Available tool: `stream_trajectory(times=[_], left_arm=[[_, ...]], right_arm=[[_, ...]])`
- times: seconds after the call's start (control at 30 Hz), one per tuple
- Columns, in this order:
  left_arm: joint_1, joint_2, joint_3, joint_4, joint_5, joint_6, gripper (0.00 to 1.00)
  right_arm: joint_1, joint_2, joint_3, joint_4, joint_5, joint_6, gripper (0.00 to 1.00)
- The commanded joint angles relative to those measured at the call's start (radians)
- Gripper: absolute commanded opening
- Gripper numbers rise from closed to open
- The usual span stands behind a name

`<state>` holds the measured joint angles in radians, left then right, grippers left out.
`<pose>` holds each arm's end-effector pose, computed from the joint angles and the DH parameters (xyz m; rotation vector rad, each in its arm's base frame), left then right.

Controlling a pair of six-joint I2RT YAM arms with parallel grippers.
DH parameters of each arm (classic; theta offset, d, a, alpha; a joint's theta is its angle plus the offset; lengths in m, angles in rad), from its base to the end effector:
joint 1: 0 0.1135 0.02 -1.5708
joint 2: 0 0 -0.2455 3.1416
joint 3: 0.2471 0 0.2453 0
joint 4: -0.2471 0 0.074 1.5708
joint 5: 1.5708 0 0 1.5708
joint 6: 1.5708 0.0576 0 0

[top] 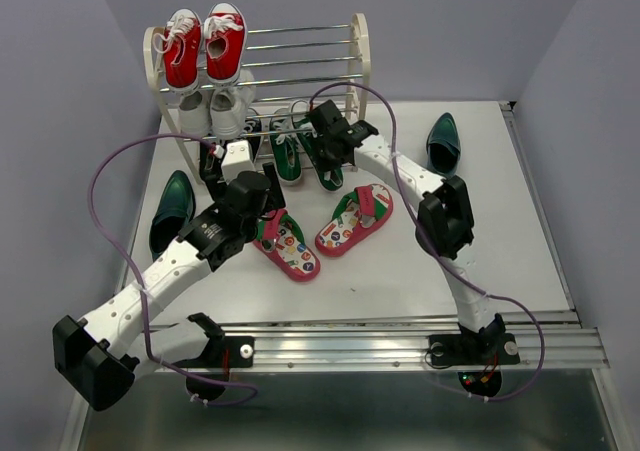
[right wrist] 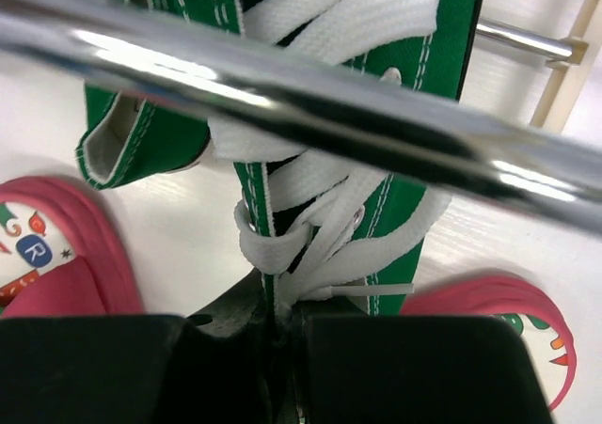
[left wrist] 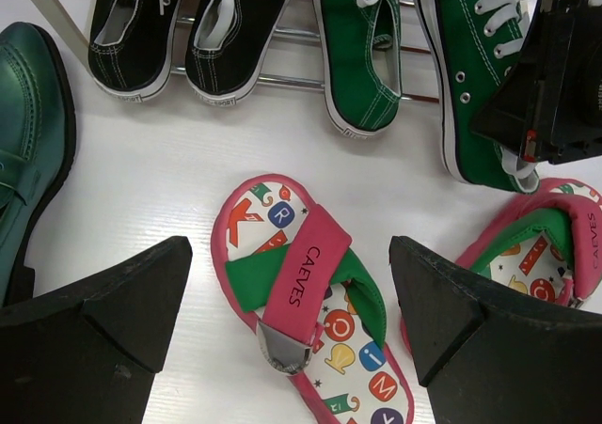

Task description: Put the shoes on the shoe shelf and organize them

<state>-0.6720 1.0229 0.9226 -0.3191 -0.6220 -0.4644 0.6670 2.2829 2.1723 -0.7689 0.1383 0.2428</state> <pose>0.2127 -0.1263 0.3097 -0.1943 1.9009 -0.1465 0.4032 0.3074 0.2318 -0.4564 2.4102 0.2354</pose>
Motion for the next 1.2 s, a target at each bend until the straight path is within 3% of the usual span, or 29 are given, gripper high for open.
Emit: stream_trajectory(times=[0.0, 0.27, 0.9, 1.03, 1.17], left_arm=[[0.003, -0.001, 0.005, 0.012, -0.028, 0.003, 0.99], [0.005, -0.003, -0.004, 0.023, -0.036, 0.000, 0.99], [0.009, 0.023, 0.001, 0.020, -0.048, -0.005, 0.99], [0.012, 0.019, -0.004, 0.018, -0.047, -0.005, 0.99], [0.014, 0.022, -0.004, 0.017, -0.047, -0.003, 0.99]], right_arm=[[-0.018, -0.039, 0.038, 0.154, 0.066, 0.036, 0.01], [-0.018, -0.105, -0.089, 0.148, 0.010, 0.027, 0.01], [-0.036, 0.058, 0.214, 0.122, 0.124, -0.004, 0.05], [-0.037, 0.059, 0.189, 0.140, 0.132, -0.007, 0.15], [-0.037, 0.072, 0.184, 0.145, 0.133, -0.020, 0.13]])
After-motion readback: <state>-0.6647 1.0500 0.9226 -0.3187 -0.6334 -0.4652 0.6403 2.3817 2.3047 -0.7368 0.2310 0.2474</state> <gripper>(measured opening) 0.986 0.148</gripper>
